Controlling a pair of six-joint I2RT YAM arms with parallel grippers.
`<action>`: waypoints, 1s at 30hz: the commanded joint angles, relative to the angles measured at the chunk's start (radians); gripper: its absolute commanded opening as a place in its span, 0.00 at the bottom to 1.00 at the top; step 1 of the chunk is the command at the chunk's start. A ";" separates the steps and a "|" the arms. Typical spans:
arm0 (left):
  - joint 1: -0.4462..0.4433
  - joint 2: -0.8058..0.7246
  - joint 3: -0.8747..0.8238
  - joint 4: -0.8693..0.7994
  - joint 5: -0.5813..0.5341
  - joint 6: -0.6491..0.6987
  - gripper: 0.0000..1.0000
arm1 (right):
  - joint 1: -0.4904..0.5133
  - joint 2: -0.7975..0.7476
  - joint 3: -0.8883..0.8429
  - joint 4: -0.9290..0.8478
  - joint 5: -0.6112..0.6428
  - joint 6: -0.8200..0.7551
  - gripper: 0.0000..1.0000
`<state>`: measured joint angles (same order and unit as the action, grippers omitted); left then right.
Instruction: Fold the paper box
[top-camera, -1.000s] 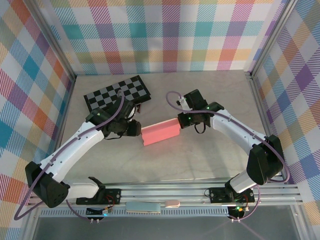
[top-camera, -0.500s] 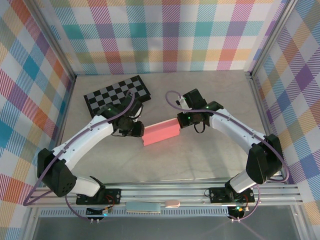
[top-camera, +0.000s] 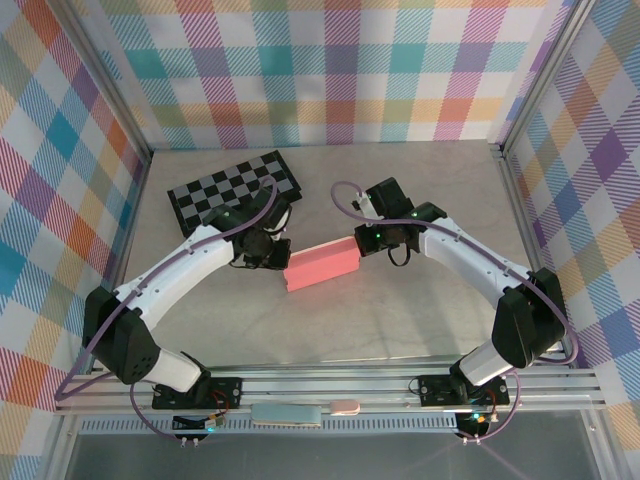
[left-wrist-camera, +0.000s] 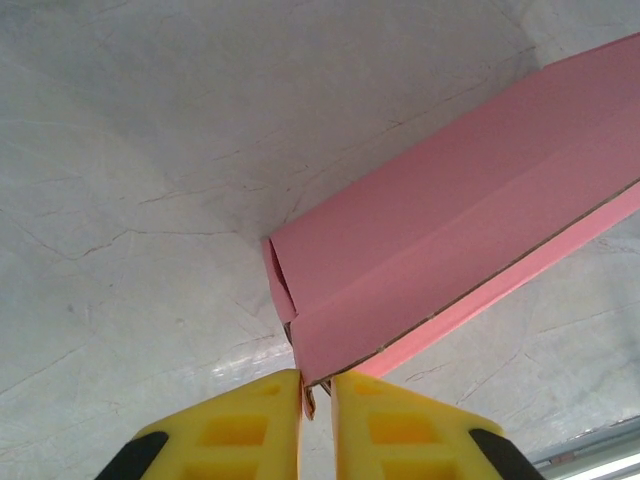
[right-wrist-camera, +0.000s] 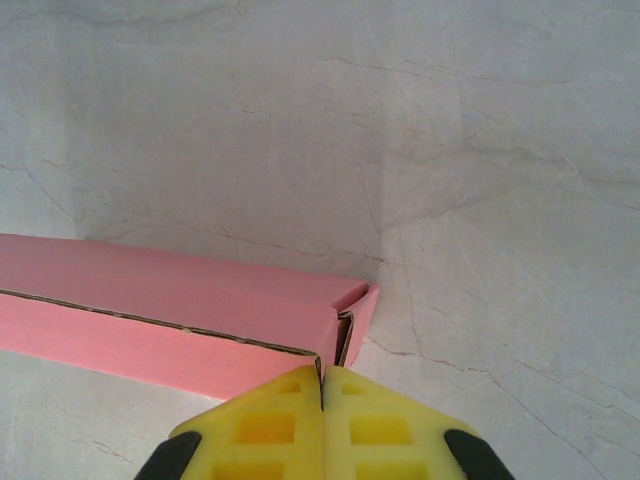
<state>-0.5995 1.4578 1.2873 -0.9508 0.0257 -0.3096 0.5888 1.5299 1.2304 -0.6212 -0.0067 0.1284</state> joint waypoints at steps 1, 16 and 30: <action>0.006 0.005 0.029 -0.002 0.014 0.005 0.13 | 0.006 0.035 0.003 -0.062 0.011 0.020 0.00; 0.005 0.028 0.038 -0.005 0.046 -0.070 0.03 | 0.006 0.040 0.005 -0.063 0.018 0.038 0.00; 0.004 0.068 0.070 -0.019 0.095 -0.223 0.00 | 0.009 0.050 0.009 -0.064 0.035 0.068 0.00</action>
<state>-0.5995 1.5017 1.3346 -0.9779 0.0536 -0.4618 0.5888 1.5421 1.2404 -0.6170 0.0307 0.1699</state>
